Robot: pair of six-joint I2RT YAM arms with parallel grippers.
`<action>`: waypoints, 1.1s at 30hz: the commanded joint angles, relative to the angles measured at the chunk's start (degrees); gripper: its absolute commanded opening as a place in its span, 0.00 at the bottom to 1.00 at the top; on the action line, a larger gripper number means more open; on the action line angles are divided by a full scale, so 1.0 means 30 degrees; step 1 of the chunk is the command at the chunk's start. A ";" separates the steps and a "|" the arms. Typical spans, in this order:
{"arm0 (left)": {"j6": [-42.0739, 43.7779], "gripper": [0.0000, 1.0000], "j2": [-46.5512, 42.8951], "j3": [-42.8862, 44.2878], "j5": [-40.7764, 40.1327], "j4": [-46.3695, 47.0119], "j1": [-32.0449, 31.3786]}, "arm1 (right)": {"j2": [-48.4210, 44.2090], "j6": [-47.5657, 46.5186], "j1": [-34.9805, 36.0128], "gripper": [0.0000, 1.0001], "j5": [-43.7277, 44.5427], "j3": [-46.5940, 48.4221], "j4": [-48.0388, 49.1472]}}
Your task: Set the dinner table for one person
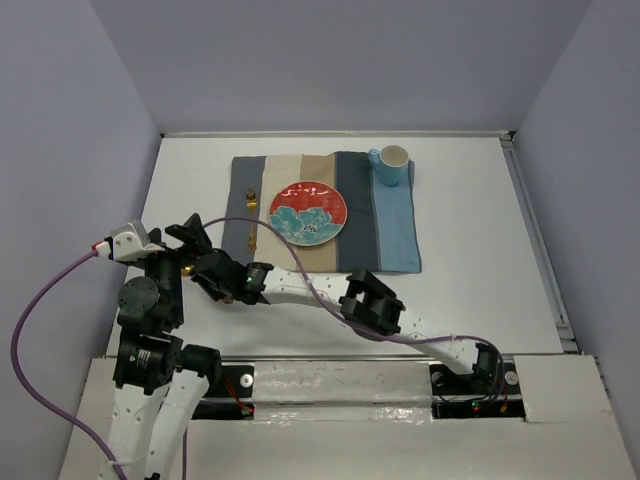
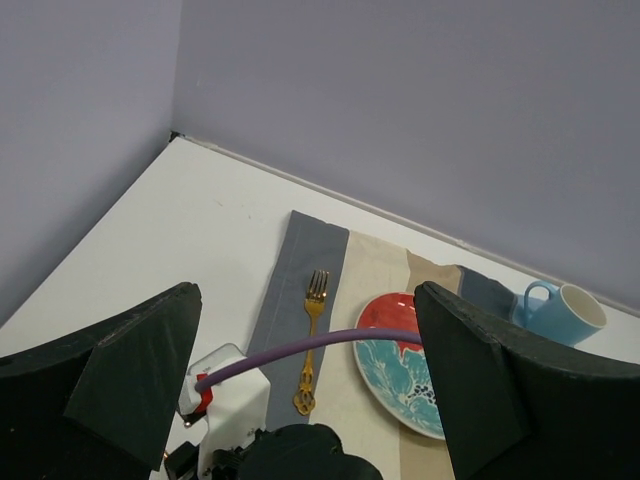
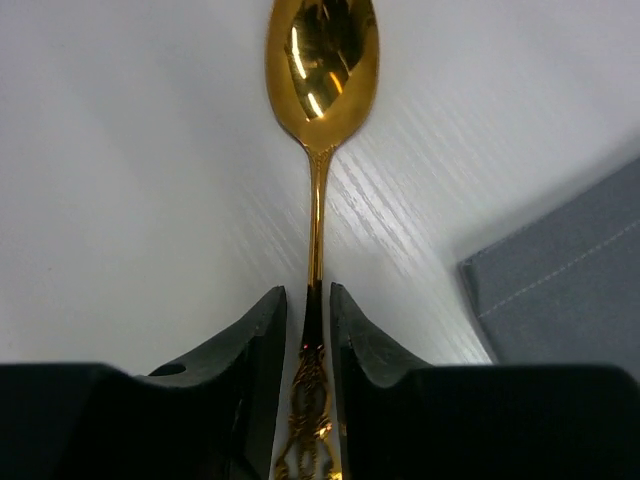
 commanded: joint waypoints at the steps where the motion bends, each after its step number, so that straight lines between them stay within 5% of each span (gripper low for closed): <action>1: -0.0020 0.99 -0.0184 0.0300 0.0254 0.0959 -0.0047 | -0.2168 -0.0168 0.0225 0.18 0.2457 -0.3349 -0.0411; 6: 0.0037 0.99 -0.0184 0.0270 0.0313 0.0871 -0.0193 | -0.5013 -0.0345 0.0225 0.09 0.2900 -0.8732 0.2370; 14: -0.0021 0.99 -0.0038 0.0270 0.0489 0.0900 -0.0340 | -0.7389 -0.0257 0.0225 0.03 0.2254 -1.2523 0.3868; 16: -0.0051 0.99 -0.0038 0.0270 0.0518 0.0900 -0.0369 | -0.7742 -0.0111 0.0225 0.08 0.2283 -1.3051 0.4190; 18: -0.0051 0.99 -0.0067 0.0241 0.0605 0.0900 -0.0398 | -0.7539 -0.0226 0.0225 0.28 0.2226 -1.3083 0.4220; 20: -0.0080 0.99 -0.0038 0.0241 0.0606 0.0929 -0.0398 | -0.7129 -0.0315 0.0225 0.37 0.2138 -1.2324 0.4017; 26: -0.0080 0.99 -0.0067 0.0241 0.0576 0.0900 -0.0486 | -0.5459 -0.0638 0.0225 0.40 0.1991 -1.0070 0.3547; 31: -0.0051 0.99 -0.0125 0.0212 0.0693 0.0871 -0.0486 | -0.4200 -0.1105 0.0225 0.27 0.2108 -0.8955 0.3429; 33: -0.0080 0.99 -0.0096 0.0212 0.0723 0.0900 -0.0515 | -0.3963 -0.1107 0.0225 0.06 0.2224 -0.8776 0.3429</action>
